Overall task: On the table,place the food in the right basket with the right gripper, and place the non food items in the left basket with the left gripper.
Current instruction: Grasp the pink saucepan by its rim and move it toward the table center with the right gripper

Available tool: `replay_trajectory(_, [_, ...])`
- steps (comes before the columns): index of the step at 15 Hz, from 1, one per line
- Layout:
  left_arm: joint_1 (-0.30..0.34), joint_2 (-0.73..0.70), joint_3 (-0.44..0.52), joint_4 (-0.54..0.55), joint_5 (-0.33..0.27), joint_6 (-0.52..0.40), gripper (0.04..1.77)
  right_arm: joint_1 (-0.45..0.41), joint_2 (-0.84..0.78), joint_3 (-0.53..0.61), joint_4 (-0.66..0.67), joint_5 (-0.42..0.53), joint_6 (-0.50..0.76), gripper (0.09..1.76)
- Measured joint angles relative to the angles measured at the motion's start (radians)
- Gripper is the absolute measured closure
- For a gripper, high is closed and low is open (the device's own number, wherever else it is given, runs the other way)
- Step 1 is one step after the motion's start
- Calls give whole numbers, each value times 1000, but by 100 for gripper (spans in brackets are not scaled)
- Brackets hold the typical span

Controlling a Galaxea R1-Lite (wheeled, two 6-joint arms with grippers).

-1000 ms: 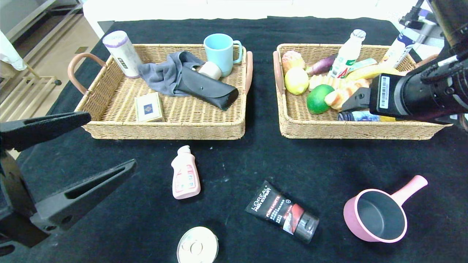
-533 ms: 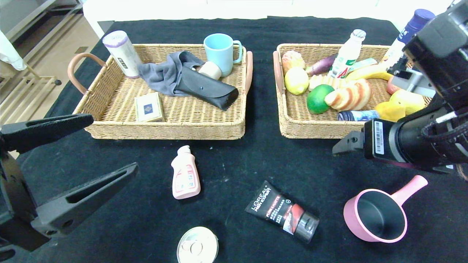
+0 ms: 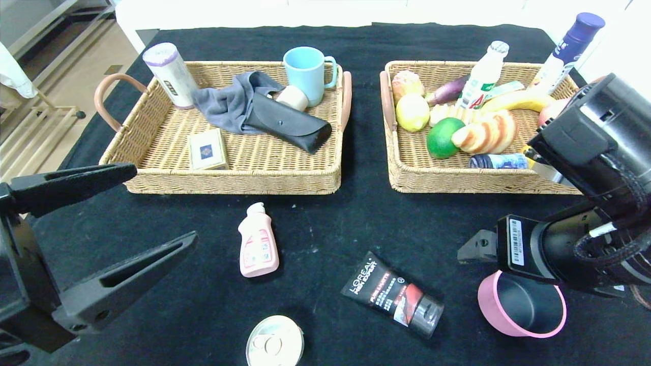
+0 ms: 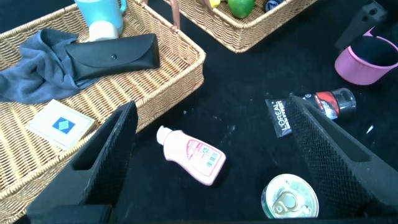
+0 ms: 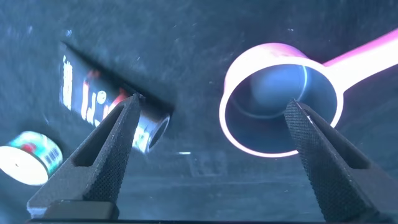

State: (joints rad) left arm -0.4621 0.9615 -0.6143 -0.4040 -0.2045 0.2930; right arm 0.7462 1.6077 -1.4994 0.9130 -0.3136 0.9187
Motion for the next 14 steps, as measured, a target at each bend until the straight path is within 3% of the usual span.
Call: replay_trajectory(14, [-3, 1, 4, -1, -1, 6, 9, -48, 100, 36, -60, 17, 44, 15])
